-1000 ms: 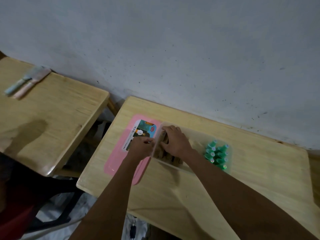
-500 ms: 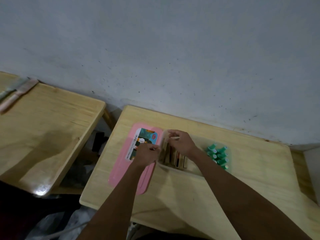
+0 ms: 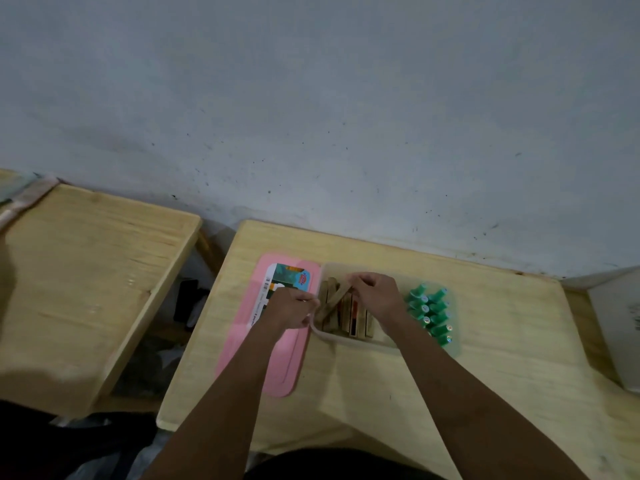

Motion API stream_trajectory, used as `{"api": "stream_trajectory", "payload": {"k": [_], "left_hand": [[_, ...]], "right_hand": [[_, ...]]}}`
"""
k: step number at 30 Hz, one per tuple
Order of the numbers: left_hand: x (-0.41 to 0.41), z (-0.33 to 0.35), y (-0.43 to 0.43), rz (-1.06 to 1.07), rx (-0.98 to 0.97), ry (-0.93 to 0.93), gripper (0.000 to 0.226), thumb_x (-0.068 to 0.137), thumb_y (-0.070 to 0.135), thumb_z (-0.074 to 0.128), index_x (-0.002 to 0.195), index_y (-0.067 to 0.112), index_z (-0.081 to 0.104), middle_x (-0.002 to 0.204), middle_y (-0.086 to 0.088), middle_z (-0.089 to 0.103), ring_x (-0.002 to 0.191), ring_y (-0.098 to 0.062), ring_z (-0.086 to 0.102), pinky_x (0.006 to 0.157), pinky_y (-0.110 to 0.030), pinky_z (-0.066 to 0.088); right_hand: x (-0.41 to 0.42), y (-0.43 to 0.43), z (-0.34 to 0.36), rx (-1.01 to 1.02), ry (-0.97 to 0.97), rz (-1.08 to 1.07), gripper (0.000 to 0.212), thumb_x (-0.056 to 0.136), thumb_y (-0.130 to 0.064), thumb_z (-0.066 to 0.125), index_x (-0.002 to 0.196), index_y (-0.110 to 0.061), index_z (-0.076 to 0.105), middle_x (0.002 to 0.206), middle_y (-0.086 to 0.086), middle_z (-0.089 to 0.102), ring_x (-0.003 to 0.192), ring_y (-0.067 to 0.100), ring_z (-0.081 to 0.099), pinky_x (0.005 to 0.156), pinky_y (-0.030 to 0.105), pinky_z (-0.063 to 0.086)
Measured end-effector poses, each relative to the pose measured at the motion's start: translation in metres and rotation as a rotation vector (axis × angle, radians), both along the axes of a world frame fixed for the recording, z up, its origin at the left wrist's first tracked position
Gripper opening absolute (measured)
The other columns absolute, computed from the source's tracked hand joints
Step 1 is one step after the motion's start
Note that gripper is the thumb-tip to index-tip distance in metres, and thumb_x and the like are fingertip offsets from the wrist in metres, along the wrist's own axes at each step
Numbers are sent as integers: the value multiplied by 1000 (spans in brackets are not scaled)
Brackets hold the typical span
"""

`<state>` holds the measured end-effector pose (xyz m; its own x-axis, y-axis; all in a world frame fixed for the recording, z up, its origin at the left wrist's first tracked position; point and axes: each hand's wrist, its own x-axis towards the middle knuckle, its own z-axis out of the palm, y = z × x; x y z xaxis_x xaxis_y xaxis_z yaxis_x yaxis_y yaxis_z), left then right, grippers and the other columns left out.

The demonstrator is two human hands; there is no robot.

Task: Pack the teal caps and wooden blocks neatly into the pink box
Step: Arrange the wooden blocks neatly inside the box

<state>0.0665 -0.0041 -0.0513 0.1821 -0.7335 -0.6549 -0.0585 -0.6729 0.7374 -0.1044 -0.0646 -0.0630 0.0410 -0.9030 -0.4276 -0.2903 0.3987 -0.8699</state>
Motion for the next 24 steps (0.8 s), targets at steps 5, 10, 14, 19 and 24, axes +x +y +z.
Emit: {"api": "stream_trajectory", "payload": {"k": [5, 10, 14, 19, 24], "left_hand": [[1, -3, -1, -16, -6, -10, 6, 85, 6, 66, 83, 11, 67, 92, -12, 63, 86, -29, 63, 84, -44, 58], [0, -5, 1, -14, -23, -24, 7, 85, 8, 66, 92, 9, 67, 92, -8, 62, 86, -25, 62, 83, -42, 58], [-1, -6, 1, -28, -27, -47, 13, 86, 11, 65, 99, 8, 67, 94, -6, 60, 82, -21, 61, 79, -38, 59], [-2, -8, 1, -60, -38, -126, 23, 87, 13, 64, 108, 4, 66, 88, -3, 58, 70, -16, 59, 72, -35, 58], [-2, -7, 3, -72, -57, -140, 25, 88, 15, 64, 111, 4, 65, 96, -6, 58, 78, -18, 60, 74, -34, 58]], "right_hand": [[-9, 2, -2, -28, 42, -76, 18, 93, -23, 64, 94, -9, 75, 73, 4, 73, 61, 14, 67, 55, 21, 53], [-17, 2, -7, -129, 375, 153, 27, 94, -26, 60, 111, -8, 72, 105, 5, 73, 94, 17, 65, 87, 29, 48], [-6, 6, -12, -213, 607, 370, 33, 93, -28, 57, 123, -15, 64, 125, 6, 59, 108, 21, 58, 90, 33, 48], [25, 14, -14, -379, 867, 658, 34, 89, -36, 58, 121, -24, 58, 112, 5, 53, 106, 24, 52, 82, 38, 51], [28, 9, -17, -322, 842, 561, 28, 88, -29, 58, 116, -24, 58, 109, 4, 55, 100, 23, 57, 80, 39, 53]]}}
